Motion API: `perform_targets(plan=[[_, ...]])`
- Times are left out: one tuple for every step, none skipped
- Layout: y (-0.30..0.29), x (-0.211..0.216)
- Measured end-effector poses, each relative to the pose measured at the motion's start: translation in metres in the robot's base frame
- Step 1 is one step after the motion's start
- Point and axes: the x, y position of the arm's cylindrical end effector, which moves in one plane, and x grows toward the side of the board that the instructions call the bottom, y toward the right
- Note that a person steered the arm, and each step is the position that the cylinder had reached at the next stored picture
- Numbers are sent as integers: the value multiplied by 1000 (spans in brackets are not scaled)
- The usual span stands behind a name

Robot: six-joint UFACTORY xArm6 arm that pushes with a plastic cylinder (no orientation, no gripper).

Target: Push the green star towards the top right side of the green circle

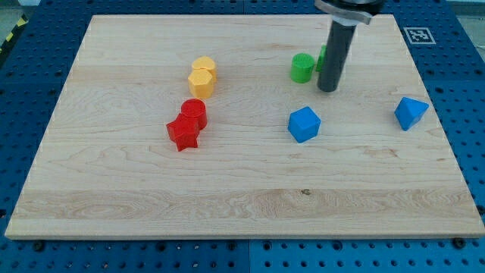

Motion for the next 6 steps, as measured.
perform_targets(plan=[[33,-11],[43,-24],[4,-39],[-33,-41],[-23,-36],[-20,-19]])
